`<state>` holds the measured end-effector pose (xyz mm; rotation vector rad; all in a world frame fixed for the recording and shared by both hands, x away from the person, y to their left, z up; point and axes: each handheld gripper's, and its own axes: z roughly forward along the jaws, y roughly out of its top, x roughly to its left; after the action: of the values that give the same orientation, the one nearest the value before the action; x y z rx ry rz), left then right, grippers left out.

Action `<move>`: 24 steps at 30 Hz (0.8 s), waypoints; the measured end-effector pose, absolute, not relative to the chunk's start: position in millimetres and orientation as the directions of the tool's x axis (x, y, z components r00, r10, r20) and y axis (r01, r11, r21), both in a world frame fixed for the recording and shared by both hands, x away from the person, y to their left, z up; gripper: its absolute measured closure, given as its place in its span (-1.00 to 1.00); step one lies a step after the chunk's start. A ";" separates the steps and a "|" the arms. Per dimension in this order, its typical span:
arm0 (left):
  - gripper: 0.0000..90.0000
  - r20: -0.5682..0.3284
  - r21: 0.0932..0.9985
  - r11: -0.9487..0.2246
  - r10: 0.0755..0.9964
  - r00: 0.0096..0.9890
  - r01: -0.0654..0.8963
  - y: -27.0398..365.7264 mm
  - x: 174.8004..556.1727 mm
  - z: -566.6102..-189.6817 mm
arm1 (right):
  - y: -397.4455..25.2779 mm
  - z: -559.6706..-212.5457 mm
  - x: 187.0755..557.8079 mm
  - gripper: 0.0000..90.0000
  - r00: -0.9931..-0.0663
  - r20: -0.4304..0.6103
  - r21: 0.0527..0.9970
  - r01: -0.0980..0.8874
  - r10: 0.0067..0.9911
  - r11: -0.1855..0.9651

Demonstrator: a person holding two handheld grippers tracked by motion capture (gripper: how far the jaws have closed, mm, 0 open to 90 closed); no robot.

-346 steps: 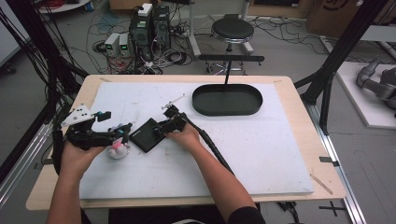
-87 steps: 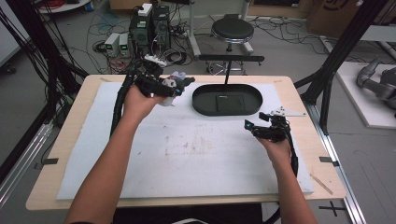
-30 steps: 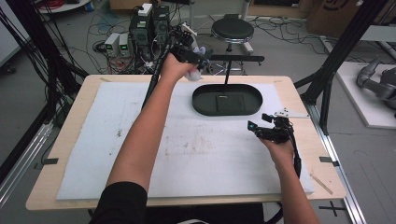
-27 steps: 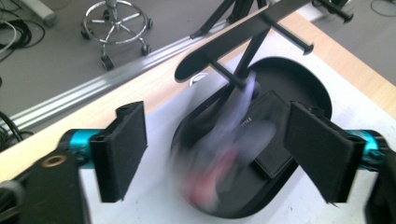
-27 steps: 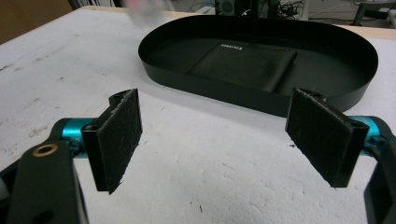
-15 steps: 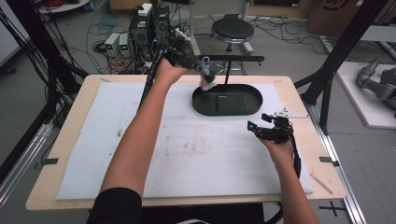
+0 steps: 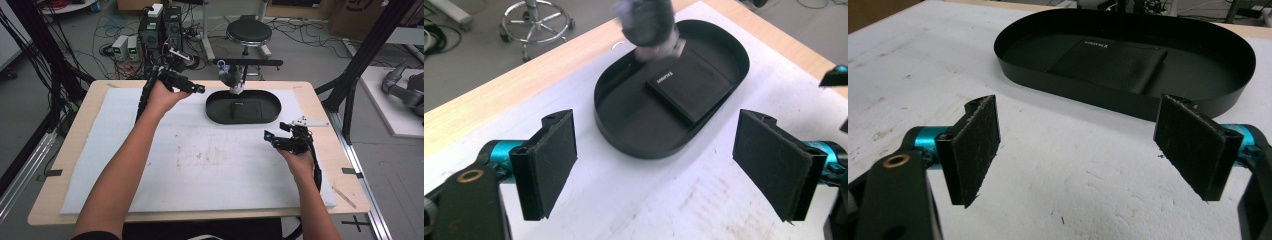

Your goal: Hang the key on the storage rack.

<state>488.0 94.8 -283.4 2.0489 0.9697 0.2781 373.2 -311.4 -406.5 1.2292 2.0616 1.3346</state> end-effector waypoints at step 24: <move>-0.68 -0.111 0.801 -0.346 0.715 0.690 0.488 138.6 392.8 -350.4 | -305.2 -407.7 373.5 -0.58 -0.551 0.125 0.870 0.461 0.825 0.176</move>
<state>392.8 138.6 -350.4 2.0166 0.9240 0.3253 373.5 -305.2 -407.7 1.2161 2.0843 1.3293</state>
